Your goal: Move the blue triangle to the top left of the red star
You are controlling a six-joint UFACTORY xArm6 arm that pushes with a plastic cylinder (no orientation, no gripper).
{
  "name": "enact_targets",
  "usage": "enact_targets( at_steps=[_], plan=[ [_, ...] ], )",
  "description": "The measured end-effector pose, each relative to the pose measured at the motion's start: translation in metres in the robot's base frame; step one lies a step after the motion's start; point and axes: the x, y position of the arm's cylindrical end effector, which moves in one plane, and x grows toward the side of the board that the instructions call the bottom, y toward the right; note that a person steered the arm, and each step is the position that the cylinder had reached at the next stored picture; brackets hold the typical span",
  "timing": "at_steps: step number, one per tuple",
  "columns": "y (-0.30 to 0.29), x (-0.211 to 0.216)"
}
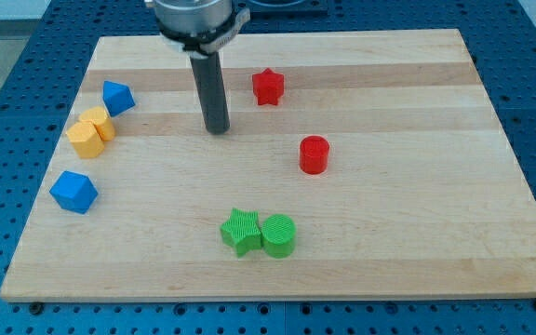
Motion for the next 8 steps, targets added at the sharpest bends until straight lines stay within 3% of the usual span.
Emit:
enact_targets(
  at_steps=[2, 3, 4, 5, 8],
  plan=[
    [-0.061, -0.127],
    [-0.143, -0.155],
    [-0.213, -0.15],
    [-0.216, -0.147],
    [-0.216, -0.065]
  ],
)
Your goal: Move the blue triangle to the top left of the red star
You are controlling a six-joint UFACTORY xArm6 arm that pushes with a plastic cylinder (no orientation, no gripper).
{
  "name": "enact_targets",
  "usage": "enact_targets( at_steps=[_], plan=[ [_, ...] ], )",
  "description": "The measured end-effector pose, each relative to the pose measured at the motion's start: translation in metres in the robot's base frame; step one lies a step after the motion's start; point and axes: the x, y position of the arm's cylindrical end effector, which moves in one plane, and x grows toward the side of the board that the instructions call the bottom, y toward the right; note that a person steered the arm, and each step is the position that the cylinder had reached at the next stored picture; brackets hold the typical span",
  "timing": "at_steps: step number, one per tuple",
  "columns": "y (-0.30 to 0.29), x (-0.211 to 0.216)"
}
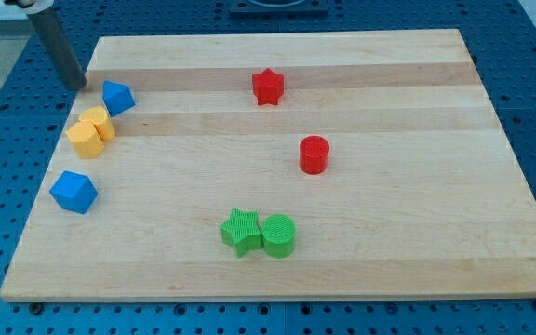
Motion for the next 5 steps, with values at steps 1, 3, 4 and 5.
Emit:
enact_targets(
  at_steps=[1, 3, 4, 5],
  plan=[
    [0.0, 0.026],
    [0.073, 0.036],
    [0.137, 0.035],
    [0.167, 0.028]
  ],
)
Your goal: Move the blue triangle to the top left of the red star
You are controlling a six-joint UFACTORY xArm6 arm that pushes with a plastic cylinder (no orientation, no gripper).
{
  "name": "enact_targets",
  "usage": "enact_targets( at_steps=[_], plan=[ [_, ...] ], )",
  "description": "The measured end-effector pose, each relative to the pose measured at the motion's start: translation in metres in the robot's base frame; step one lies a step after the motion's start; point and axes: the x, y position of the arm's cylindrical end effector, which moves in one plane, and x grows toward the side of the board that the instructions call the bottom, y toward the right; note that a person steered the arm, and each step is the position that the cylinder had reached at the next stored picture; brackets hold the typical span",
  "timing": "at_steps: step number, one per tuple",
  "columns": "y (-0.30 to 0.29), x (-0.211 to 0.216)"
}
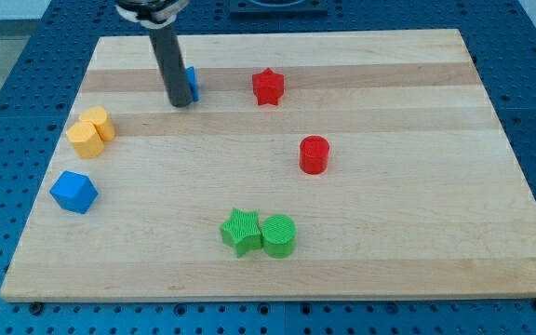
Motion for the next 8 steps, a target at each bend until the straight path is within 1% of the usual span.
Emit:
enact_targets(
  at_steps=[1, 2, 3, 4, 5, 6, 8],
  plan=[
    [-0.012, 0.0],
    [-0.026, -0.028],
    [-0.031, -0.073],
    [-0.033, -0.08],
    [-0.088, -0.064],
    [-0.108, -0.041],
    [0.02, -0.041]
  ],
)
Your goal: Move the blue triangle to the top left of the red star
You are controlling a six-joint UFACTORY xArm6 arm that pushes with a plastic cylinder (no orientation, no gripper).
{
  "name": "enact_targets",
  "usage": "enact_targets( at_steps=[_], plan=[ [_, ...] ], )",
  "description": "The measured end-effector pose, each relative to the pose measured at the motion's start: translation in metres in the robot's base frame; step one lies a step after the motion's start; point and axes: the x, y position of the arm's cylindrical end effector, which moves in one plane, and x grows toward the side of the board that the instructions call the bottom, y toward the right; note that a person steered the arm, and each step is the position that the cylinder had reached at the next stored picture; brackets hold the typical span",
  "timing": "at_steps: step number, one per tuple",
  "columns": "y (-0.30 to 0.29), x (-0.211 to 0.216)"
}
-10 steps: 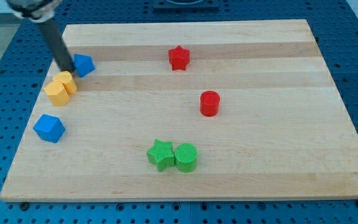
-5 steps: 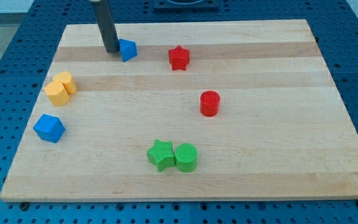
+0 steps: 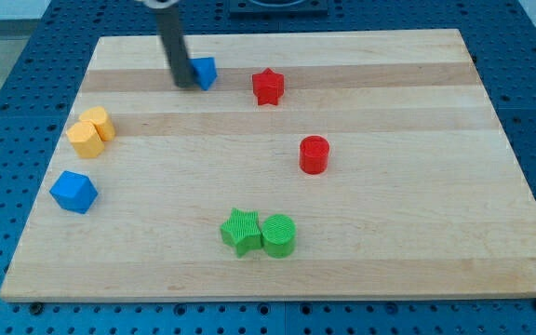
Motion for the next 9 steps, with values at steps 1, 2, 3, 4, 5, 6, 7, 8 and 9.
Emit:
enact_targets(
  at_steps=[1, 2, 3, 4, 5, 6, 7, 8, 9],
  plan=[
    [0.022, -0.009],
    [0.012, -0.009],
    [0.034, -0.028],
    [0.038, -0.039],
    [0.024, -0.021],
    [0.044, -0.01],
    [0.059, -0.01],
    [0.062, -0.032],
    [0.054, -0.06]
  ],
)
